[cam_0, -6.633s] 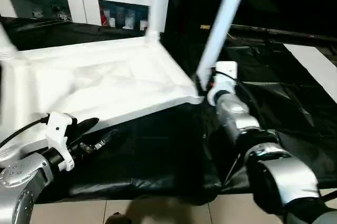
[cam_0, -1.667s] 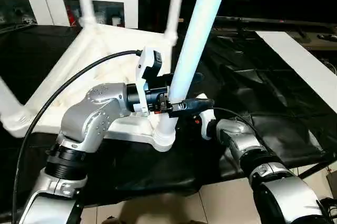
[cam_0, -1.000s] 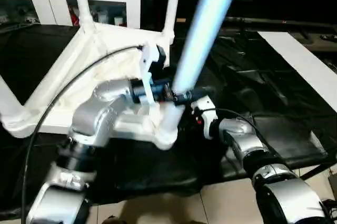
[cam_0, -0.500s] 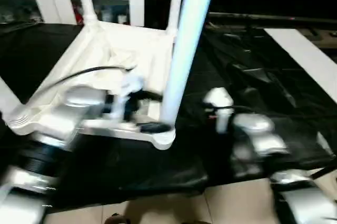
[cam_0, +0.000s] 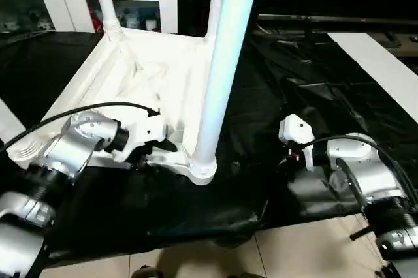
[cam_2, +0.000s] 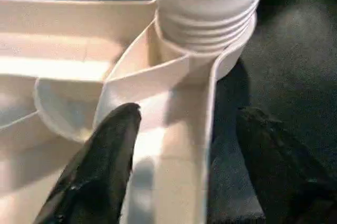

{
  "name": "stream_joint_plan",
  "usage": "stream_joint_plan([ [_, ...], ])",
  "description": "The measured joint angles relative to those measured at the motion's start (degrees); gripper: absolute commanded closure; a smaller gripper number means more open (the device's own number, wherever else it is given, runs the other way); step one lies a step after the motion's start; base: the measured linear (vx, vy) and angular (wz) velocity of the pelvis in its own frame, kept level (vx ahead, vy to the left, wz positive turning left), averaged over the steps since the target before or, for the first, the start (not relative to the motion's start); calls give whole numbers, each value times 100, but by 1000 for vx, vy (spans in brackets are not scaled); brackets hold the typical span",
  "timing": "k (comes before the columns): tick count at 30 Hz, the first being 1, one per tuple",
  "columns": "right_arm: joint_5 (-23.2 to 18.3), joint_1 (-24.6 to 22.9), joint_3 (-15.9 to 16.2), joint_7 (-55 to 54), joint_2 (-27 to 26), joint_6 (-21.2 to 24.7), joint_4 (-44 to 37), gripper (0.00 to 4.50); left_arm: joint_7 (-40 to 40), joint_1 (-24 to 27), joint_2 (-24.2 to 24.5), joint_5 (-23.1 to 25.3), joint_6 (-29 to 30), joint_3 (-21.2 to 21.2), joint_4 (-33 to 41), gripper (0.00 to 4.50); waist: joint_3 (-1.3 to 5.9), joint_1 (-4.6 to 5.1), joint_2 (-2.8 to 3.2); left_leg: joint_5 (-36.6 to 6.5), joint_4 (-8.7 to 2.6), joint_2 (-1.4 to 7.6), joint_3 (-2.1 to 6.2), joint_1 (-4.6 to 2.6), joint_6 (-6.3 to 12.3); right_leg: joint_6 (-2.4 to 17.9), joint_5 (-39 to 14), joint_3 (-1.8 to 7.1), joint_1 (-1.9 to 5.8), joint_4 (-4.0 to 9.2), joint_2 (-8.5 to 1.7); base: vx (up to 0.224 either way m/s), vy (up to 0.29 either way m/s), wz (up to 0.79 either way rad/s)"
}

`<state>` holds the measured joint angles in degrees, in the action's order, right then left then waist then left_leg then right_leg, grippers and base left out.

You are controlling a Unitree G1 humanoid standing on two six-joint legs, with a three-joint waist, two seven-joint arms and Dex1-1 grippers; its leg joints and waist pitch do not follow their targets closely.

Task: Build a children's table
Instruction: Rotate table base

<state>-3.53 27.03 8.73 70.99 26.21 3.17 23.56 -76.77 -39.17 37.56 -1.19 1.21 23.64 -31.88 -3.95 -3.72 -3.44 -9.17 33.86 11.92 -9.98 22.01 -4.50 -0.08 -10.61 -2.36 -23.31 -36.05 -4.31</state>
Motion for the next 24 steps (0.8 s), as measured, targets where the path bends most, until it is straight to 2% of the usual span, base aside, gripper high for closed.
stream_joint_plan([
  [5, -74, -139, 90, 201, 28, 392, -429, 0, -4, -126, 7, 205, -247, 79, -331, 175, 0, -63, 0, 0, 1, 1, 0, 0, 0, 0, 0, -1, 0, 0, 0, 0, 0, 0],
  [13, -132, -226, 200, 145, 57, 650, -749, 0, -6, -197, -2, 448, -496, 101, -760, 252, 0, -158, 0, 0, 1, 1, 0, -1, 0, 0, 0, -2, 0, -1, -1, 0, 0, 0],
  [20, -131, -248, 202, 54, 57, 754, -795, 0, 17, -235, -92, 571, -455, 101, -959, 310, 1, -157, 0, 0, 3, 0, 0, -4, 0, 1, 1, -2, 3, -4, -4, 0, 0, 0],
  [24, -131, -284, 239, -1, 56, 767, -798, 0, 12, -235, -129, 588, -225, 94, -945, 339, 3, -159, 4, 0, 2, 0, 1, -8, 0, 2, 1, -2, 5, -6, -4, 0, 0, 0],
])
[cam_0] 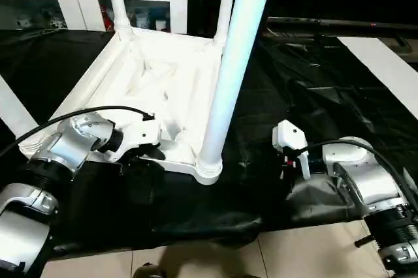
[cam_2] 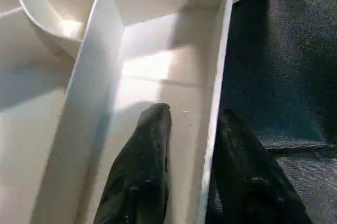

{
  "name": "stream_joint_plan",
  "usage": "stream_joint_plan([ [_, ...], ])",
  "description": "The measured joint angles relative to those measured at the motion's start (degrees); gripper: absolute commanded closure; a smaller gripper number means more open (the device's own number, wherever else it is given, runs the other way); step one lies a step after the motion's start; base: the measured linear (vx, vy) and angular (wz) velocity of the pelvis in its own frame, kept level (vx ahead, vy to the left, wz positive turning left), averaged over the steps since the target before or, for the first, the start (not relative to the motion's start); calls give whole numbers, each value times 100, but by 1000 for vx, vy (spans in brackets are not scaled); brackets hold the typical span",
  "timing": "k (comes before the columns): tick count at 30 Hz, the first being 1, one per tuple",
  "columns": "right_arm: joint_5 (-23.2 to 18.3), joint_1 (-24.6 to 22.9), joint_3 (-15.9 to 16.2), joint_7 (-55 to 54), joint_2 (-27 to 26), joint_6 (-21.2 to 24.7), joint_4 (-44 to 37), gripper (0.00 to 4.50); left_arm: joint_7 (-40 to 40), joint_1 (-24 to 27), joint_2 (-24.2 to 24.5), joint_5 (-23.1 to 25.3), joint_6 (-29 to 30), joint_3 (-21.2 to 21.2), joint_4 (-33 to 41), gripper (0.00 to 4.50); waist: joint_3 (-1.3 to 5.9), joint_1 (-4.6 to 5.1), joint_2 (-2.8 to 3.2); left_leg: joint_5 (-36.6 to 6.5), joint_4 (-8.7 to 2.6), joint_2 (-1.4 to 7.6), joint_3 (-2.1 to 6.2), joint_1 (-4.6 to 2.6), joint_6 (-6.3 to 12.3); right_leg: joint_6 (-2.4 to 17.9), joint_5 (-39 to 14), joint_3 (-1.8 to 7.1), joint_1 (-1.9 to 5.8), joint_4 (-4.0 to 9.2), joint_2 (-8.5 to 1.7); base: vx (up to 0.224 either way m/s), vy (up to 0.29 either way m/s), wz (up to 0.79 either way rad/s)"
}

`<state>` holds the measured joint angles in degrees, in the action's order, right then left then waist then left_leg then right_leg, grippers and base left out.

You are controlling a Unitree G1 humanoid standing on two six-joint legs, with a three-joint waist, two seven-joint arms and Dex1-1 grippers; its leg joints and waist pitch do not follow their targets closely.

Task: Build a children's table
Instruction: Rotate table base

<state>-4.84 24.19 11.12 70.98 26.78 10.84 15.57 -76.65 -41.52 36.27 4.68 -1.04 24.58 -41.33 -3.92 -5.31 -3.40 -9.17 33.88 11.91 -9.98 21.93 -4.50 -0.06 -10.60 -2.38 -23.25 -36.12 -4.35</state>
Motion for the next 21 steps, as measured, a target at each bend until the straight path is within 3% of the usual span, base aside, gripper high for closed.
stream_joint_plan([
  [5, 0, -6, 17, -108, -3, 19, -23, 0, 73, 34, -48, -37, 457, -103, 62, 372, 1, 7, 7, 0, 0, 0, 2, -14, 0, 10, 8, -2, 8, -4, 0, 0, 0, 0],
  [8, -1, -26, 17, -195, -10, 31, -97, 0, 243, 277, -19, -85, 1116, -294, 527, 400, -2, 33, 23, 0, 0, 0, 4, -23, 0, 14, 11, -3, 10, -5, -1, 0, 0, 0],
  [13, -11, -200, 10, -331, -23, 38, -147, 0, 813, 932, -18, -213, 2182, -615, 1767, 419, 1, 194, 23, -1, -2, -3, 15, -73, -3, 23, 16, -9, 10, 0, -2, 5, 5, -7],
  [18, -10, -217, 10, -446, -33, 40, -139, 0, 1451, 1326, -43, -103, 2609, -865, 2397, 441, 11, 349, 17, -18, -22, 1, 30, -91, -29, 7, 7, -23, 7, 0, 6, 0, 0, 0],
  [21, -10, -216, 10, -468, -36, 36, -127, 0, 1653, 1501, -71, -79, 2559, -945, 2636, 448, 12, 353, 15, -23, -35, 1, 29, -93, -35, 9, 8, -23, -3, 2, 8, 0, 0, 0],
])
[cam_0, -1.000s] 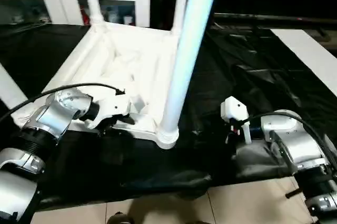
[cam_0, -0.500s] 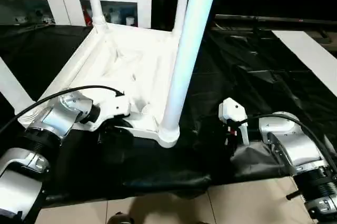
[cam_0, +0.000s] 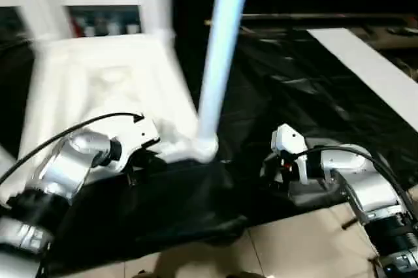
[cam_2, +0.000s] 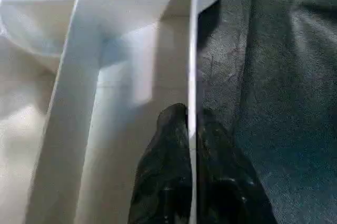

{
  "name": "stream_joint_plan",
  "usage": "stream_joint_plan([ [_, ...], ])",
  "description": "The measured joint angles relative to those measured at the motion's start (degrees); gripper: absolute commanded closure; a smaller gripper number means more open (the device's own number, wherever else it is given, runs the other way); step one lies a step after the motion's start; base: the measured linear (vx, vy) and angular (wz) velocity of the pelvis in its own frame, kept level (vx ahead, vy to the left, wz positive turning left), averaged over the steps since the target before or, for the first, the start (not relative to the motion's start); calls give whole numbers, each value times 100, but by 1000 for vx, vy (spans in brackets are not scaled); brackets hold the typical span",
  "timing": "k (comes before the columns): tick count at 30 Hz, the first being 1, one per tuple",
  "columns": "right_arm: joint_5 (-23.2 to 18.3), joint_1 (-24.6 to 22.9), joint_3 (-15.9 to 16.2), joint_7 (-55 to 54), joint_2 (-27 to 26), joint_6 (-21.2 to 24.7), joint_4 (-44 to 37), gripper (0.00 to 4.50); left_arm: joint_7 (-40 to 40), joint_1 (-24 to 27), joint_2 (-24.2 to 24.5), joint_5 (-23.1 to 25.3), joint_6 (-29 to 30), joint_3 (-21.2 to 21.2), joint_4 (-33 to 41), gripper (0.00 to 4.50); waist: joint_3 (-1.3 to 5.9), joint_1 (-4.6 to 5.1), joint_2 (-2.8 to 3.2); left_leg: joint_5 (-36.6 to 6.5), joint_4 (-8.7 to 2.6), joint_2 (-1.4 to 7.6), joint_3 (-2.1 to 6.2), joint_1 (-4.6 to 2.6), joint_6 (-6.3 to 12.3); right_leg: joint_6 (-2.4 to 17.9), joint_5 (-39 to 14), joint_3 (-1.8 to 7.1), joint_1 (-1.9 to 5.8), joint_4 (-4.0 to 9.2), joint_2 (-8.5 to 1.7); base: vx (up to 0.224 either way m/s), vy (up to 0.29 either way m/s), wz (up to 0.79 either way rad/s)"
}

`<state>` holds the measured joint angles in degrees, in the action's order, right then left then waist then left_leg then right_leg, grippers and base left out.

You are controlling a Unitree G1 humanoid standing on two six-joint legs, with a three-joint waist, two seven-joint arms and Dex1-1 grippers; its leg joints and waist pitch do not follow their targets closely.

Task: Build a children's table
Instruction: Rotate table base

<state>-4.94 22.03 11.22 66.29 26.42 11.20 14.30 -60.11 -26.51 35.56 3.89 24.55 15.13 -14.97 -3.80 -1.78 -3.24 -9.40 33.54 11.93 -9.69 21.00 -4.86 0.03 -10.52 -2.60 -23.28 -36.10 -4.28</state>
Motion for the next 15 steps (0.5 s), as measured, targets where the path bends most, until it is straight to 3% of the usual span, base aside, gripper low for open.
stream_joint_plan([
  [2, 0, 3, 0, -25, -10, -6, 6, 0, 133, 50, -5, 63, -191, -1, 18, 448, 2, -24, 3, 0, -2, 0, -1, -1, 0, 2, 1, 0, -2, 0, 0, 0, 0, 0],
  [5, 8, 19, 13, -101, -64, -37, 12, 0, 231, 83, 12, 141, -649, 2, -135, 393, 11, -52, 19, 0, 0, -1, -2, -4, 0, 1, 0, 1, -3, 0, -1, 0, 0, 0],
  [10, 5, 7, 28, -215, -77, -44, 7, 0, 334, 392, 267, 69, -983, -192, -16, 347, 15, -57, 18, 0, 7, -2, 1, -11, 0, -13, -8, 2, -4, 1, -1, 0, 0, 0],
  [15, -235, -213, -318, -774, -407, 103, -167, 0, 254, 859, 310, -622, -1011, -1016, 394, 347, 9, -126, -11, 0, 11, -2, 0, 1, 0, -11, -7, 3, -10, 2, -2, 0, 0, 0],
])
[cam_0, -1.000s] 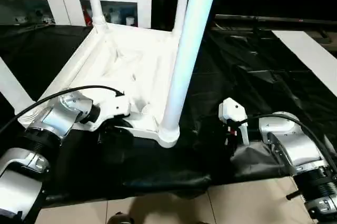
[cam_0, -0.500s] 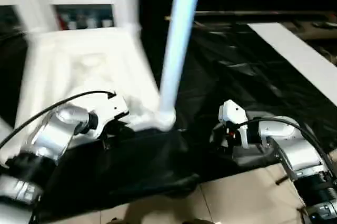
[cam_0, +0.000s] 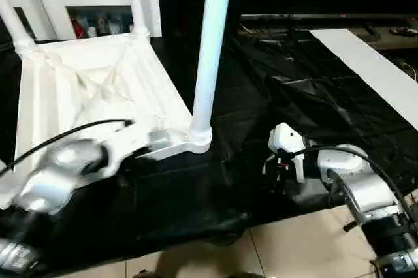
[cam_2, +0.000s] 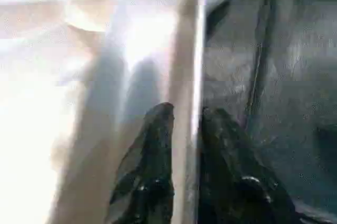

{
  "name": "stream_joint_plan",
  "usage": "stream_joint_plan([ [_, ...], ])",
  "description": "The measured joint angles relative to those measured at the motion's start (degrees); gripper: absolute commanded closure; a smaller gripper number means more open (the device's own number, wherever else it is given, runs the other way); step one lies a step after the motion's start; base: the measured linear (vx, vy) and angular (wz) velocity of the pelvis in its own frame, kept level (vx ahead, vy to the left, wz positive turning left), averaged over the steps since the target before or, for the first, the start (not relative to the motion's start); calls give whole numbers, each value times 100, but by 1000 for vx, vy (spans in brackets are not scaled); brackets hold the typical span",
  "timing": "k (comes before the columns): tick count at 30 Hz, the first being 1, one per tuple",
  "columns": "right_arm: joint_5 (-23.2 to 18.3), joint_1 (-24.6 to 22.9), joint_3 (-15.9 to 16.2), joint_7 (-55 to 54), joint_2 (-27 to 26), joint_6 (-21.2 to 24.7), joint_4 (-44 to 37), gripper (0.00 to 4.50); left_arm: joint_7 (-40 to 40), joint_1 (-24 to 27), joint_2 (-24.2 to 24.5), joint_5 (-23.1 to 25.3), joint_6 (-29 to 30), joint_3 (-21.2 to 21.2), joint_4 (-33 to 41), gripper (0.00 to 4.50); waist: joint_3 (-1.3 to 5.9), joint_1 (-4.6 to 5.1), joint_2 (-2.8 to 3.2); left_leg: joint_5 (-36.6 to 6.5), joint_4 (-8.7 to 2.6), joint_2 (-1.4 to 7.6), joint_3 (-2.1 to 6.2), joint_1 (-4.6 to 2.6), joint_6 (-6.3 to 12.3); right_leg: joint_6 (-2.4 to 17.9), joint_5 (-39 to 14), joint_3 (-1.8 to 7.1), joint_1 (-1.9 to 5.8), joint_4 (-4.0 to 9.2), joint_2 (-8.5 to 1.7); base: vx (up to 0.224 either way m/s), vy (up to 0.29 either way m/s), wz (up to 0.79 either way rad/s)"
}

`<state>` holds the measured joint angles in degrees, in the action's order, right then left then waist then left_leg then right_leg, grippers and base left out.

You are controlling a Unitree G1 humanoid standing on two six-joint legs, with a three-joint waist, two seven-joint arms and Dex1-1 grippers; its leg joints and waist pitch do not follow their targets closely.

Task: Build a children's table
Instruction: Rotate table base

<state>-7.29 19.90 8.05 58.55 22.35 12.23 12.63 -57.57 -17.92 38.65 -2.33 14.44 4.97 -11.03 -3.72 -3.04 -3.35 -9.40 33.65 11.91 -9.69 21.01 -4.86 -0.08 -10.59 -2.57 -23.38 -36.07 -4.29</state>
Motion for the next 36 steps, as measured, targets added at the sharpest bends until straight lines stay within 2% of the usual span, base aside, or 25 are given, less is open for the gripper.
stream_joint_plan([
  [5, -160, -302, -284, -624, -259, 213, -419, 0, 289, 375, -183, -726, 332, -990, 815, 347, 11, -68, -26, 0, -1, -1, -8, 2, 0, 7, 4, 8, 3, 0, -2, 0, 0, 0],
  [7, -159, -480, -432, -967, -405, 203, -535, 0, 713, 505, -564, -967, 477, -1377, 1075, 347, 11, -91, -35, 0, 0, -2, -11, 6, 0, 1, 1, 13, 5, 4, -3, 0, 0, 0],
  [10, -98, -590, -783, -1902, -862, 57, -534, 0, 1790, 566, -1476, -1175, 477, -1825, 1422, 347, 9, -96, -63, 0, 1, 0, -10, 12, 0, -4, -2, 11, 4, 12, -2, 0, 0, 0],
  [12, -42, -606, -1015, -2576, -1188, -60, -559, 0, 2558, 655, -2078, -1174, 443, -1894, 1722, 347, 17, -67, -82, 0, 2, -1, -10, 13, 0, -7, -4, 12, 5, 16, -2, 0, 0, 0],
  [15, 25, -793, -1063, -3030, -1467, -79, -779, 0, 3130, 1017, -2556, -1166, 443, -1849, 2129, 347, 35, -20, -114, 0, -3, 0, -7, 13, 0, -21, -10, 9, 5, 21, 0, 0, 0, 0],
  [18, 93, -1019, -892, -3209, -1673, -56, -847, 0, 3460, 1409, -2908, -1120, 405, -1737, 2266, 347, 39, 28, -146, 0, -9, 2, 2, 32, 0, -31, -9, 4, -8, 35, 7, 0, 0, 0],
  [22, 140, -945, -662, -3304, -1785, -51, -825, 0, 3921, 1448, -2972, -805, 334, -1798, 2330, 347, 56, 47, -180, 0, -12, 0, 19, 68, 1, -37, -5, -8, -13, 37, 10, 0, 0, 0],
  [23, 142, -894, -637, -3330, -1807, -52, -804, 0, 4039, 1448, -2977, -739, 298, -1807, 2337, 347, 49, 96, -148, 1, -3, -32, 154, 138, 2, -37, -4, -128, 26, 75, -23, -15, -15, 26],
  [24, 147, -844, -628, -3359, -1822, -54, -792, 0, 4165, 1450, -2976, -671, 286, -1812, 2386, 347, 46, 147, -135, 1, -1, -36, 329, 198, 0, -27, 0, -280, 88, 146, -20, -15, -15, 26],
  [26, 171, -764, -583, -3362, -1823, -61, -763, 0, 4316, 1474, -2966, -567, 263, -1867, 2401, 347, 10, 202, -79, 29, 6, -38, 596, 246, -43, 131, 10, -461, 169, 167, 23, 44, -75, 57],
  [27, 218, -683, -521, -3358, -1838, -65, -731, 0, 4415, 1493, -2949, -518, 264, -1930, 2401, 347, 5, 210, -72, 51, 10, -42, 801, 250, -80, 449, -120, -501, 199, 25, 122, 53, -98, 58],
  [28, 238, -652, -504, -3350, -1839, -107, -730, 0, 4433, 1490, -2942, -529, 268, -1975, 2401, 347, 5, 212, -73, 61, 8, -70, 941, 249, -97, 727, -263, -503, 210, -108, 184, 28, -134, 62],
  [29, 257, -630, -504, -3346, -1829, -149, -730, 0, 4438, 1488, -2940, -550, 274, -1997, 2401, 347, 11, 203, -88, 62, -4, -127, 1071, 242, -98, 843, -373, -480, 219, -193, 211, 20, -169, 70],
  [30, 268, -620, -504, -3342, -1788, -170, -726, 0, 4434, 1483, -2960, -580, 273, -1986, 2402, 347, 29, 138, -129, 54, -40, -227, 1135, 282, -82, 707, -439, -463, 234, -237, 199, 20, -169, 70],
  [31, 269, -613, -510, -3340, -1741, -172, -712, 0, 4434, 1469, -2985, -584, 272, -1971, 2413, 347, 67, 59, -212, 31, -15, -243, 1117, 284, -42, 419, -429, -484, 232, -211, 163, -18, -133, 64],
  [32, 268, -619, -528, -3335, -1697, -177, -675, 0, 4441, 1471, -3011, -577, 275, -1922, 2420, 347, 51, -51, -183, -83, 217, -199, 894, 313, 145, 229, -440, -641, 255, -206, 51, -31, -90, 44],
  [33, 268, -624, -531, -3329, -1674, -176, -584, 0, 4460, 1500, -3027, -558, 278, -1832, 2431, 347, 58, -147, -171, -150, 484, -221, 696, 319, 276, 229, -440, -738, 263, -187, -44, -31, -90, 44],
  [34, 268, -633, -535, -3330, -1670, -177, -560, 0, 4480, 1497, -3025, -515, 275, -1801, 2459, 347, 61, -208, -159, -196, 660, -278, 568, 323, 348, 220, -437, -809, 257, -179, -118, 7, -79, 41],
  [35, 266, -643, -534, -3332, -1672, -177, -555, 0, 4501, 1498, -3020, -463, 274, -1773, 2495, 347, 64, -235, -148, -231, 788, -326, 508, 308, 398, 209, -428, -806, 243, -149, -135, 4, -21, 43],
  [36, 252, -645, -542, -3348, -1716, -177, -555, 0, 4568, 1502, -2969, -337, 274, -1696, 2508, 347, 60, -348, -152, -349, 735, -340, 447, 195, 429, 232, -389, -656, 218, -135, -114, 4, -21, 43],
])
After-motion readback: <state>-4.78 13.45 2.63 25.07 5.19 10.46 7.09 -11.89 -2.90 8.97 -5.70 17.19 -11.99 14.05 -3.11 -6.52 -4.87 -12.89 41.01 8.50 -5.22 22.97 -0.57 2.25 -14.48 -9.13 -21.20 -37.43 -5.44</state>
